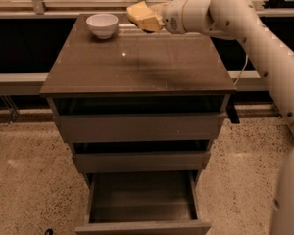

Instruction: Place sponge into bottom drawer

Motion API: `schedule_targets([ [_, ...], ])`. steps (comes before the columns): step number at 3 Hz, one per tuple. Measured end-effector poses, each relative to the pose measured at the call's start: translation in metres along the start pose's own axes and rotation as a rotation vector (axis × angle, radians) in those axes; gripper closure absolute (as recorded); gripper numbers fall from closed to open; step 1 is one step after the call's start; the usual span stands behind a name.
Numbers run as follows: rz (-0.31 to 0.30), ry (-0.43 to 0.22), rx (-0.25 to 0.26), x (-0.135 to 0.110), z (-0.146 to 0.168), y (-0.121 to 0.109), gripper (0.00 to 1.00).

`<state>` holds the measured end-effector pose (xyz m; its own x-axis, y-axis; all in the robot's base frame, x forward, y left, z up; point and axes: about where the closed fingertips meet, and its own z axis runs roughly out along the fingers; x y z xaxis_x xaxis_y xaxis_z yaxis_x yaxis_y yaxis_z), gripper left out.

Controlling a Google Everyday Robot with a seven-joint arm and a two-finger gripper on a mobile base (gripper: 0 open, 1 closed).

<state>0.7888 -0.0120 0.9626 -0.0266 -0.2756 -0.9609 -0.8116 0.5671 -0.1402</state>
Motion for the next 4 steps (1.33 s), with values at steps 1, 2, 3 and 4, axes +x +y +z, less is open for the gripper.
schedule_targets([
  [1,-0.083,-0.054,-0.009,-0.012,-0.044,0.041,1.00],
  [2,-0.107,-0.044,-0.046,0.010,-0.056,0.070,1.00],
  [3,-0.110,-0.044,-0.052,0.010,-0.056,0.071,1.00],
  [4,-0.174,-0.055,-0.190,0.017,-0.049,0.101,1.00],
])
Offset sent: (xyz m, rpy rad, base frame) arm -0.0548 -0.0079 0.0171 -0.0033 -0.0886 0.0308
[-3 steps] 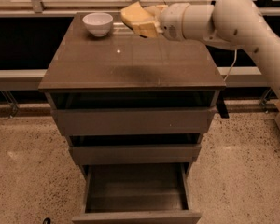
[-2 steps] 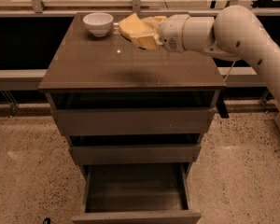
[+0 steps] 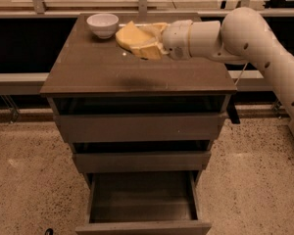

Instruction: Place sponge into bottom drawer

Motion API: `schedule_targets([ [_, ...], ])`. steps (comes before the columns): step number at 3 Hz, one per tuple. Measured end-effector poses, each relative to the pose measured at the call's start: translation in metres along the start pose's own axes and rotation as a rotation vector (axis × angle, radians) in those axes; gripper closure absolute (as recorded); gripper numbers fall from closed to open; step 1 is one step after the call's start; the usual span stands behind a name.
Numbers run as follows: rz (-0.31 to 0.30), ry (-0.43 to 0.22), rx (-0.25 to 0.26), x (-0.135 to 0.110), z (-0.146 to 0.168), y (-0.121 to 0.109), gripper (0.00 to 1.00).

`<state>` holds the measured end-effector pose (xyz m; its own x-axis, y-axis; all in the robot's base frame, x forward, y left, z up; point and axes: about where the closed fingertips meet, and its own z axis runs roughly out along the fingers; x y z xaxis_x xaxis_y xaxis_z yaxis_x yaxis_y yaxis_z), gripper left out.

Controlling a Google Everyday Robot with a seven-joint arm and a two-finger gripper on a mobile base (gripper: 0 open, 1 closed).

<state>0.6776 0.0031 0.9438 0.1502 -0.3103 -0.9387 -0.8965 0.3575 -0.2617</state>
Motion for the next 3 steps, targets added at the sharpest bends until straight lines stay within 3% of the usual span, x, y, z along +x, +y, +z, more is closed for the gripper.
schedule_targets([
  [1,-0.062,-0.029,-0.216,0.008,0.000,0.071,1.00],
  [2,-0.084,0.007,-0.409,0.051,-0.002,0.152,1.00],
  [3,-0.021,0.083,-0.506,0.135,-0.023,0.204,1.00],
])
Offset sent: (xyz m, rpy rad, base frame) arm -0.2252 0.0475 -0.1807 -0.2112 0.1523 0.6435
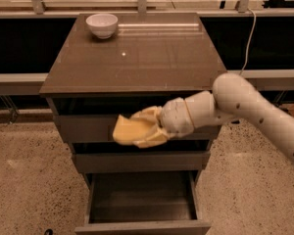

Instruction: Place sponge into bottom drawer

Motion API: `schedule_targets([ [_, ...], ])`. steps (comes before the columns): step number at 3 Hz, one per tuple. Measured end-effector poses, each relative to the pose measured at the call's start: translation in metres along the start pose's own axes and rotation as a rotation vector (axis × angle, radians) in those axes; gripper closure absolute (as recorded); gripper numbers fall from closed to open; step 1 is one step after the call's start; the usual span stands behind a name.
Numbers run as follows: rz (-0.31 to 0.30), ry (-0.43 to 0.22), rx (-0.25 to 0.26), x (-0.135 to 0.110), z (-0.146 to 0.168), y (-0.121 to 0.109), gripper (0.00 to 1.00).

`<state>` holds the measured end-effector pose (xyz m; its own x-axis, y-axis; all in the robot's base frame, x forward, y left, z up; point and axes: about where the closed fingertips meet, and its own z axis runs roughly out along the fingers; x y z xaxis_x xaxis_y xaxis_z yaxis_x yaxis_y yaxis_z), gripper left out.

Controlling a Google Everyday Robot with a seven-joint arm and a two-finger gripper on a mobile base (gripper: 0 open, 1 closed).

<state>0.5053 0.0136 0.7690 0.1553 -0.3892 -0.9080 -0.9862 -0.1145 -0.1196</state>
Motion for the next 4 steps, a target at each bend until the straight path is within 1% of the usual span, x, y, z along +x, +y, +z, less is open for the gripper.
schedule_targets([
  [1,0.110,0.033,0.003,0.081,-0.004,0.040,1.00],
  [2,0.112,0.031,-0.004,0.080,-0.002,0.042,1.00],
  [3,0.118,-0.009,-0.009,0.091,0.009,0.043,1.00],
  [4,0.109,-0.034,0.033,0.142,0.040,0.059,1.00],
])
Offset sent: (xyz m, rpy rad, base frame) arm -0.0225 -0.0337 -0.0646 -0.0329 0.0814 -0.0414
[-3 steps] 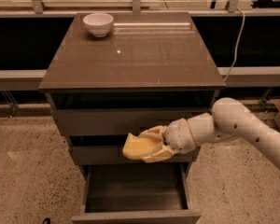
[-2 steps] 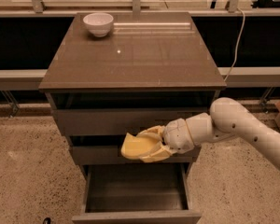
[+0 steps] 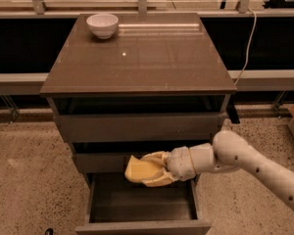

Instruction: Place sponge into bottom drawer

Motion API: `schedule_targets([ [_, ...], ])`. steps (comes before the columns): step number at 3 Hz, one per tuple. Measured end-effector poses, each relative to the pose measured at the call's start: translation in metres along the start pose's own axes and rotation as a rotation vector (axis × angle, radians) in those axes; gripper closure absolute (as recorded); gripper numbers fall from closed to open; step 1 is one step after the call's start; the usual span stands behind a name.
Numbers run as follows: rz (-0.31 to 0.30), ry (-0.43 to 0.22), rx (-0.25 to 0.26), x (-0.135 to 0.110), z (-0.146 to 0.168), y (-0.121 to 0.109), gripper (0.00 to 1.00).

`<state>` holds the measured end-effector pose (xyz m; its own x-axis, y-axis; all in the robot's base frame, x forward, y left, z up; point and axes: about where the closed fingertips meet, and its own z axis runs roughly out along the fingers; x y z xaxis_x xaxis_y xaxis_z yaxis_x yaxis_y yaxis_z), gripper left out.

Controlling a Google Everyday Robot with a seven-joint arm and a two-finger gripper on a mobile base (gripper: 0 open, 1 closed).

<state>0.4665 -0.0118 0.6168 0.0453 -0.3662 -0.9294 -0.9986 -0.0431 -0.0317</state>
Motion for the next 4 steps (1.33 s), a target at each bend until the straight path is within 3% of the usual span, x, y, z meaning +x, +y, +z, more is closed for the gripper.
schedule_targets([
  [1,-0.001,0.001,0.057,0.079,0.036,0.010,1.00],
  [2,0.017,0.000,0.094,0.142,0.068,0.016,1.00],
  [3,0.011,-0.003,0.085,0.143,0.073,0.014,1.00],
  [4,0.082,0.022,0.126,0.206,0.101,-0.012,1.00],
])
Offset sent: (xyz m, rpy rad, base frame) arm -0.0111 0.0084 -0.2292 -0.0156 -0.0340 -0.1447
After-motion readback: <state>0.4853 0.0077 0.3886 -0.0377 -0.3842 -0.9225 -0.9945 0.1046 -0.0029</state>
